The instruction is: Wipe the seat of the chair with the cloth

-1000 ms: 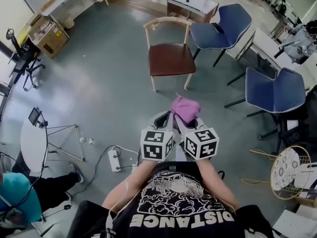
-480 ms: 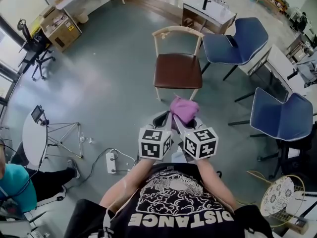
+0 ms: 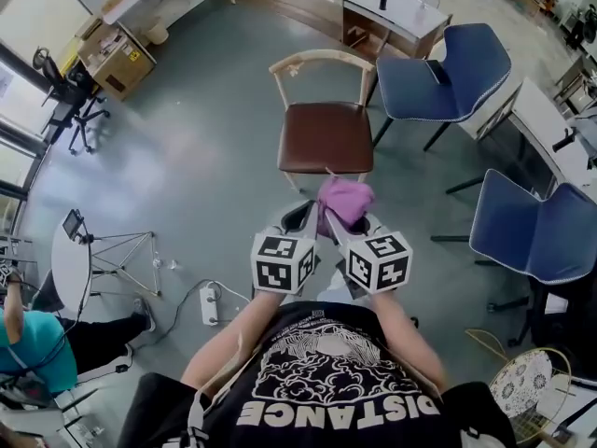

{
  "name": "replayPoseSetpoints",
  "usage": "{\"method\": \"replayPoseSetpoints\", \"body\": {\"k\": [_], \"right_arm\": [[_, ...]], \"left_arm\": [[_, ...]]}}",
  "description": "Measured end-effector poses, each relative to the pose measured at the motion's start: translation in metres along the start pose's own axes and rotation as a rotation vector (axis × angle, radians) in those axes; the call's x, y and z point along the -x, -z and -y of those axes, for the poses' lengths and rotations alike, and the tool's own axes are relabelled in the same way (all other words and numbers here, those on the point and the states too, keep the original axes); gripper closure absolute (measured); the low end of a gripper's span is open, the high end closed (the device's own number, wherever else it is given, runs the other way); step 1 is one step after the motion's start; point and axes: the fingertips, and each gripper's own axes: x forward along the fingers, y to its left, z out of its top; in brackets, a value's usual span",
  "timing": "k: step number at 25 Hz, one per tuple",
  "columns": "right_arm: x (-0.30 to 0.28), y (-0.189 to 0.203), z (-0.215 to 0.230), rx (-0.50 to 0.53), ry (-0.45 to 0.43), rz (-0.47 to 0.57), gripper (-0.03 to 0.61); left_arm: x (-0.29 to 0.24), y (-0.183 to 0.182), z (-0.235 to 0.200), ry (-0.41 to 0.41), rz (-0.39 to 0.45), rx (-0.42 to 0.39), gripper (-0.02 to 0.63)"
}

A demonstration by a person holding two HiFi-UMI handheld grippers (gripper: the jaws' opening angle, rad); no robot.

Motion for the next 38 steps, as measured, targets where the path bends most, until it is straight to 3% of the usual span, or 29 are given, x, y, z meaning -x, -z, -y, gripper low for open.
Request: {"method": "replayPoseSetpoints", "body": {"k": [7, 21, 38], "right_arm": [[-0.001, -0.010, 0.020, -0.054, -0.042, 0.022, 0.518], [-0.038, -0.026, 0.057, -0.022, -0.033, -0.022, 0.518], [-0.226, -0.081, 0.075, -0.023, 0.022, -0.155, 0.517]], "left_arm": [[-0.014, -0.007, -0.006, -0.060, -0.015, 0.010, 0.617], [-0.061, -0.025, -0.032, -0.057, -0.005, 0.053, 0.617], [-0.152, -0.069, -0.200, 0.003, -0.078, 0.164, 0.617]]}}
